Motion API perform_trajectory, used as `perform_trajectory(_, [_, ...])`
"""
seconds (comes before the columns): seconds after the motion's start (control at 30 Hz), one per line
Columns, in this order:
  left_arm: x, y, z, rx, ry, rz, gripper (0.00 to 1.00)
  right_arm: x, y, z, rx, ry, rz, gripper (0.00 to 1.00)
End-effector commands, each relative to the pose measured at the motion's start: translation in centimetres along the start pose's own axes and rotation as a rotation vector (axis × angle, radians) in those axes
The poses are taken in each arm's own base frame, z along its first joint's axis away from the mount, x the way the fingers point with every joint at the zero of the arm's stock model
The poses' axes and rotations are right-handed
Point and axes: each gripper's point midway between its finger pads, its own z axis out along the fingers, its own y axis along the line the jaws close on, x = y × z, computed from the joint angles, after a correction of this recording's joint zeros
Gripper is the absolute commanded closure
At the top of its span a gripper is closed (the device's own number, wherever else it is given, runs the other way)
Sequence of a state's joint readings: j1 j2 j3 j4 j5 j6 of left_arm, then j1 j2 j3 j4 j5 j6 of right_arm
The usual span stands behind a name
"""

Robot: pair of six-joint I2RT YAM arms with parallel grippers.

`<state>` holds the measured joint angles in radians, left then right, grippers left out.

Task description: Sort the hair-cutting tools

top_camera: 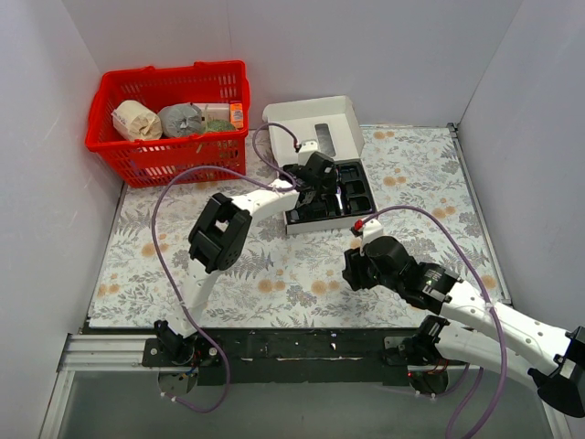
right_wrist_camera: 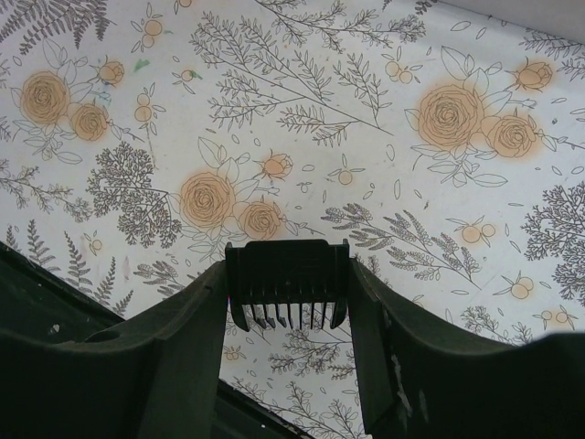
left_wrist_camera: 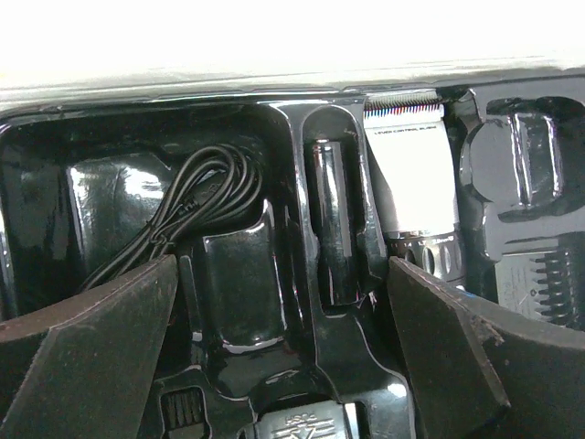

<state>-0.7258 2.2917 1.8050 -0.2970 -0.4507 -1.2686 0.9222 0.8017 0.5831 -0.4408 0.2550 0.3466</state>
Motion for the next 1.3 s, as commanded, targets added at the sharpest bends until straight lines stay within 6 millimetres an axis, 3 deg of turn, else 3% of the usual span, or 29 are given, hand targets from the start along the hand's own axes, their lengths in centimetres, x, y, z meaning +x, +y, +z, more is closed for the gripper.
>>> perform_trajectory(0.0, [1.7, 1.9, -2.2, 0.003, 0.096, 0.005, 0.02, -0.8, 0.4, -0.3, -0.012, -0.034, 0.028, 0.71])
perform_trajectory(0.2, [5.1, 3.0, -4.1, 0.050, 0.206, 0.055, 0.02, -1.2, 0.3, -1.1, -0.013, -0.044, 0.045, 0.71])
perform_trajectory(0.37, [6.6, 3.2, -6.1, 0.094, 0.240, 0.106, 0.02, -1.5, -0.3, -1.7, 0.024, -0.054, 0.058, 0.71])
perform_trajectory(0.4, [6.2, 3.0, -7.0, 0.108, 0.228, 0.109, 0.02, -1.6, -0.4, -1.8, 0.031, -0.054, 0.061, 0.71])
perform_trajectory(0.6, [7.9, 4.5, -10.7, 0.119, 0.242, 0.141, 0.02, -3.4, -0.9, -3.0, 0.070, -0.059, 0.030, 0.69])
perform_trajectory(0.63, [7.3, 4.3, -11.9, 0.140, 0.225, 0.134, 0.02, -3.5, -0.7, -3.1, 0.059, -0.046, 0.013, 0.69])
perform_trajectory(0.67, [8.5, 5.2, -12.4, 0.131, 0.247, 0.136, 0.02, -3.8, -0.6, -3.4, 0.062, -0.029, -0.015, 0.69])
perform_trajectory(0.93, [11.3, 6.4, -18.1, 0.246, 0.273, 0.193, 0.02, -6.0, -0.8, -4.4, 0.085, -0.006, -0.129, 0.69])
perform_trajectory(1.07, [11.7, 7.4, -20.3, 0.290, 0.283, 0.222, 0.02, -5.8, -0.7, -3.6, 0.079, 0.035, -0.194, 0.70])
perform_trajectory(1.27, [10.0, 6.8, -23.0, 0.365, 0.257, 0.283, 0.02, -5.4, 0.0, -2.1, 0.039, 0.067, -0.275, 0.70])
